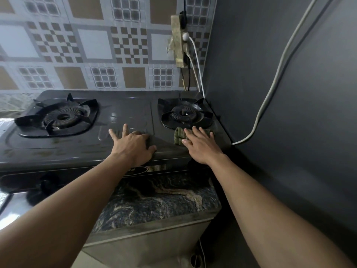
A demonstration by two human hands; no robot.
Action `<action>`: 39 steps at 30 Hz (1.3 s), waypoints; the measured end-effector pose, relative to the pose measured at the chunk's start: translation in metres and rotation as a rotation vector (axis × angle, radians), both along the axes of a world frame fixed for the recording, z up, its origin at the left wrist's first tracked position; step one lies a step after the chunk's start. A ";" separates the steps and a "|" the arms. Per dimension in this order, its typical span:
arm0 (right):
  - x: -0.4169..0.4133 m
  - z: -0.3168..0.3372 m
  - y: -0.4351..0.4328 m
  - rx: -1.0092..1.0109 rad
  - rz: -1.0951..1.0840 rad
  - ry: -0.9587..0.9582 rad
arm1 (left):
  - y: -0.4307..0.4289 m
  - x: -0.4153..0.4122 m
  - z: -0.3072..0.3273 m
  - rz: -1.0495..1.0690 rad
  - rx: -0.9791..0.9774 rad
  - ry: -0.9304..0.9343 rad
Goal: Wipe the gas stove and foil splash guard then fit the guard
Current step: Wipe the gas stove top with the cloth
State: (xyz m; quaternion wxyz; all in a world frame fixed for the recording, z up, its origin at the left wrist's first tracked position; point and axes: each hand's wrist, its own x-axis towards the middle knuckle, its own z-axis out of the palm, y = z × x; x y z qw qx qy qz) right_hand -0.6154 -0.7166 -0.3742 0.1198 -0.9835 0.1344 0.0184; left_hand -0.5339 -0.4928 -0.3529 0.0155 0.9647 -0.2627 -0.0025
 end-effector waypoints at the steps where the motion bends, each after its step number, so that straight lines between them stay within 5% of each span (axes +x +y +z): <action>1: -0.002 -0.001 -0.002 -0.004 -0.008 -0.004 | -0.002 0.000 0.000 -0.011 0.002 0.003; 11: 0.000 0.009 -0.027 -0.042 -0.210 0.113 | -0.018 -0.003 -0.001 -0.071 0.011 0.022; 22: -0.013 0.001 -0.018 -0.026 -0.335 0.036 | -0.012 0.000 -0.001 -0.088 -0.002 0.040; 39: -0.011 -0.010 0.061 -0.005 -0.149 -0.092 | 0.079 0.008 -0.002 0.037 -0.061 -0.085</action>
